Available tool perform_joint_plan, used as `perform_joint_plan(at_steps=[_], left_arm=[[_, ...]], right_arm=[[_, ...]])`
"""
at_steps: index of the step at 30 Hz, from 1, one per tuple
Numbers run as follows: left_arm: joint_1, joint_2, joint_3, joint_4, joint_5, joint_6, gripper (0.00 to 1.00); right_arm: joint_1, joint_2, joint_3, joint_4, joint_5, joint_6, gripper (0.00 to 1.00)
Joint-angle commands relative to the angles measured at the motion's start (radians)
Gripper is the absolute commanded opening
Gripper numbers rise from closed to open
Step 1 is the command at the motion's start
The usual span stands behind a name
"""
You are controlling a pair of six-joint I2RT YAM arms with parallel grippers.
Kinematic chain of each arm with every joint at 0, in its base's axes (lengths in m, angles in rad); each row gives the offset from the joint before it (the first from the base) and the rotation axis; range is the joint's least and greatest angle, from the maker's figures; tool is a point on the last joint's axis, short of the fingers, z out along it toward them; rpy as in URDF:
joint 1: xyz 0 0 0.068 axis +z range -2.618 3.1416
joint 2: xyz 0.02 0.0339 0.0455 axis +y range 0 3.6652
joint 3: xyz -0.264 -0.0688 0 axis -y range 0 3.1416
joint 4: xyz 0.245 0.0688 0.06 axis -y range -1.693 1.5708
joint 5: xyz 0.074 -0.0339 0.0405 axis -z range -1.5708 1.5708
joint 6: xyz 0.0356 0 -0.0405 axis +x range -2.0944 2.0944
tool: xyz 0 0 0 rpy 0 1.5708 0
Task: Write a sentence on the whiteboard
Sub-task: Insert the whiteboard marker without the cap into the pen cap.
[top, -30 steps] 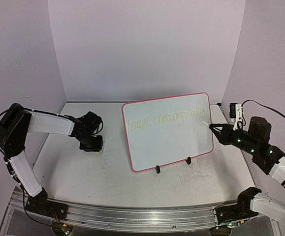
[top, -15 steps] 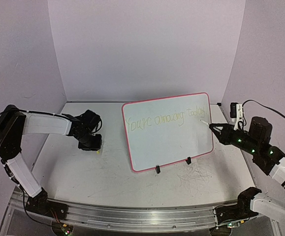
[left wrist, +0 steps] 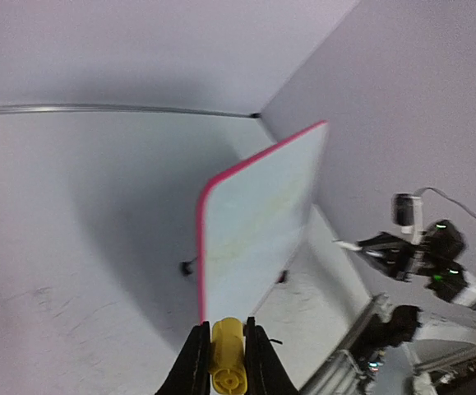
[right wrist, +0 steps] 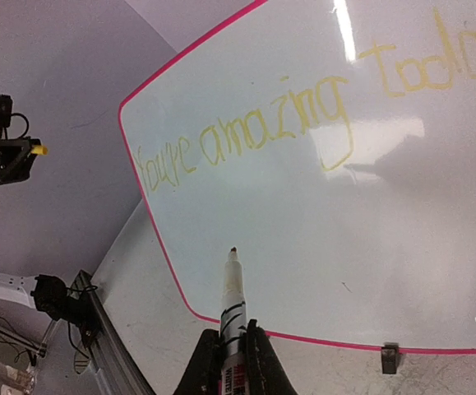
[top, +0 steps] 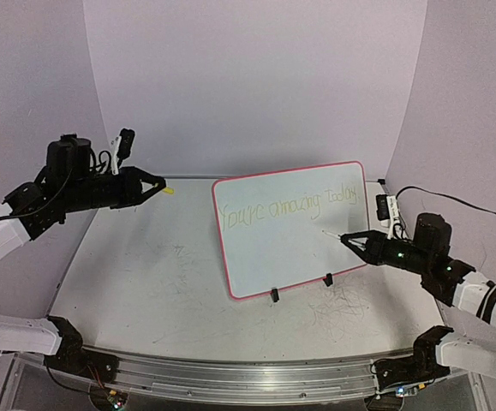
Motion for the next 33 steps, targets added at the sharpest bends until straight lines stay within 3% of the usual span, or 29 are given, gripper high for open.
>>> perform_joint_plan(at_steps=[1, 3, 8, 13, 33], left_arm=[[-0.013, -0.016, -0.125, 0.426, 0.448, -0.122, 0.00], [-0.042, -0.011, -0.184, 0.583, 0.495, -0.197, 0.00], [-0.167, 0.067, -0.174, 0.611, 0.466, -0.175, 0.00], [-0.201, 0.093, -0.167, 0.626, 0.444, -0.172, 0.00], [-0.214, 0.067, -0.230, 0.725, 0.398, -0.257, 0.00]], right_arm=[[0.076, 0.082, 0.021, 0.206, -0.110, 0.031, 0.00], [0.142, 0.145, 0.056, 0.240, -0.125, 0.014, 0.00], [0.313, 0.303, 0.140, 0.413, -0.178, 0.052, 0.00], [0.406, 0.384, 0.196, 0.599, -0.191, 0.119, 0.00], [0.502, 0.505, 0.325, 0.746, -0.153, 0.179, 0.00]])
